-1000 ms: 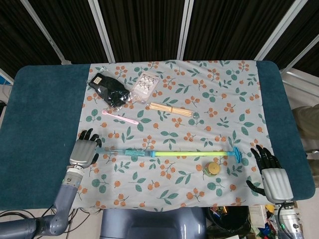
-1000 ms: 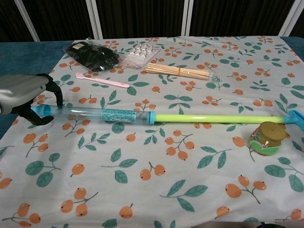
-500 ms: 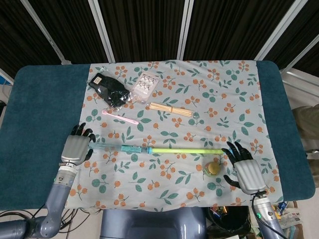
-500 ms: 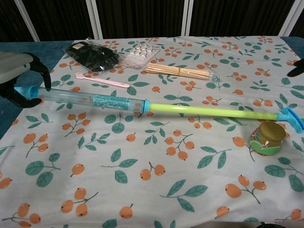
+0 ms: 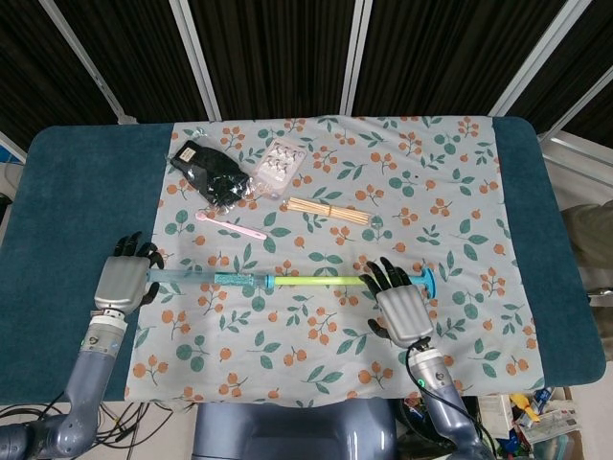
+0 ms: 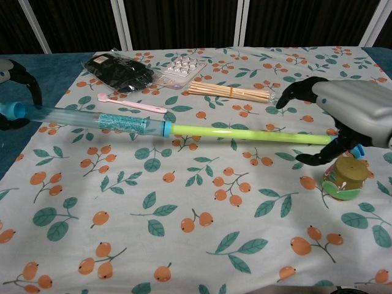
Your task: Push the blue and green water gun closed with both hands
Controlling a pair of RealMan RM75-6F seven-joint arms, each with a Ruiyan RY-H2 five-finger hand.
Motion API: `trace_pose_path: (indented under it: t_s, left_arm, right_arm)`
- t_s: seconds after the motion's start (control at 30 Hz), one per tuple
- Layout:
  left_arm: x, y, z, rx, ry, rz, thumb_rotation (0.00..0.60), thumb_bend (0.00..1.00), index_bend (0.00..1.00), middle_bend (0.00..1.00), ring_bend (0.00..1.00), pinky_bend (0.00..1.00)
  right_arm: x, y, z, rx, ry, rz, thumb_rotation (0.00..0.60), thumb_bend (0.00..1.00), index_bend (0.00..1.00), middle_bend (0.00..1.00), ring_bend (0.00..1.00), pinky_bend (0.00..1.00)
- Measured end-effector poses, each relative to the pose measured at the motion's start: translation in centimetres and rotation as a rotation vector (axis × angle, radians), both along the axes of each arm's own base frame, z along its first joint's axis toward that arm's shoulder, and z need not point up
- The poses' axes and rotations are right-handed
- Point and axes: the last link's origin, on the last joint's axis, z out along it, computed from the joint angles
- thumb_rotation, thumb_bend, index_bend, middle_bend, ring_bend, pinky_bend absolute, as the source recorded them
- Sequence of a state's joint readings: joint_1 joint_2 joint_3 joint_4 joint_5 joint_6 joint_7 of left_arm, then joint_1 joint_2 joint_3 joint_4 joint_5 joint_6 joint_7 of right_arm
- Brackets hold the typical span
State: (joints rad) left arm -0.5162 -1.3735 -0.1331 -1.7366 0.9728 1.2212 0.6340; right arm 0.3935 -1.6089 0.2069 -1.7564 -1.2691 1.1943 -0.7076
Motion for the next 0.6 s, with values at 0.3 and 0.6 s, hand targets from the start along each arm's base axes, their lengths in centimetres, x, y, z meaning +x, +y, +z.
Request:
trace_pose_path:
  t_s: [0.3,0.6]
  left_arm:
    - [-0.3,0.3,0.8,-0.001,0.004,-0.004,0.6,0.41,0.53,0.25,0.04,0.1]
    - [-0.1,0.3,0.8,-0.003,0.005,-0.009,0.6,0.41,0.53,0.25,0.04,0.1]
  right_arm:
    - [0.9,-3.3,-1.3,-0.04,0.052,-0.06,0.6,0.17,0.29,0.1,0.02,0.15]
    - [-0.5,-5.4,-1.7,-0.053,0.129,-0.19,0.6,0.17,0.34,0.11,0.02,0.15]
